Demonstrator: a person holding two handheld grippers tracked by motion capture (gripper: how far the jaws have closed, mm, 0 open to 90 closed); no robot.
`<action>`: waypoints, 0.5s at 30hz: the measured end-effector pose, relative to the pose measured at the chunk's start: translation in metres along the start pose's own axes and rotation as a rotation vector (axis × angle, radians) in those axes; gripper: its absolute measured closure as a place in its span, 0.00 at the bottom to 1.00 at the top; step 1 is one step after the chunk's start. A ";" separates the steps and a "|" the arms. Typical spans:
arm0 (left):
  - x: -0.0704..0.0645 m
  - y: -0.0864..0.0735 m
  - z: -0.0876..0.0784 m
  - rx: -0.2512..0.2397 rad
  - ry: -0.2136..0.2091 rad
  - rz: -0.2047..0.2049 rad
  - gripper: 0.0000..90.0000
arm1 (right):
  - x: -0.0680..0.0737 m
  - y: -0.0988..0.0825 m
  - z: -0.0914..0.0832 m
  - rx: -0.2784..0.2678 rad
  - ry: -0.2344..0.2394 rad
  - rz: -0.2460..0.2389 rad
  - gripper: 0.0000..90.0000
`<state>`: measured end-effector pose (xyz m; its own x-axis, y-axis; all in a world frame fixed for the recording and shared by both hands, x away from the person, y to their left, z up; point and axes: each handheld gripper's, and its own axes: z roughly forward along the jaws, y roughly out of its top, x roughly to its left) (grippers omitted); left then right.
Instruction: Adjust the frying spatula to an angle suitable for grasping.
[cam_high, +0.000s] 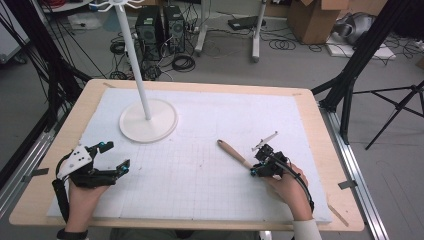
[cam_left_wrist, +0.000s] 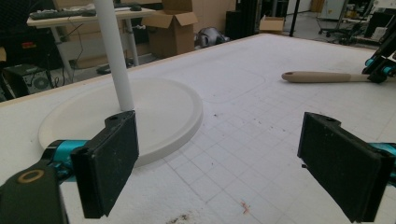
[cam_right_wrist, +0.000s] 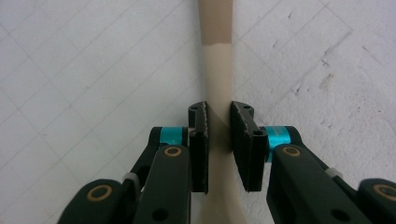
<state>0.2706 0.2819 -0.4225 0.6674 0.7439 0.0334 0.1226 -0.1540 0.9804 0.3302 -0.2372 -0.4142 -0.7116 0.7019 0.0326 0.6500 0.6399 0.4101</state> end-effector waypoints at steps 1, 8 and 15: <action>0.000 0.000 0.000 0.001 -0.002 -0.001 0.14 | 0.000 0.000 0.000 0.001 0.004 -0.002 0.86; 0.003 -0.001 -0.002 0.001 0.000 -0.008 0.14 | -0.001 0.011 0.001 0.080 0.011 -0.011 0.84; 0.002 0.000 0.002 0.000 -0.012 -0.007 0.14 | -0.001 0.012 0.001 0.091 0.005 -0.023 0.86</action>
<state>0.2733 0.2826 -0.4229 0.6752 0.7372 0.0240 0.1275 -0.1487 0.9806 0.3393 -0.2295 -0.4101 -0.7280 0.6850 0.0283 0.6546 0.6822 0.3258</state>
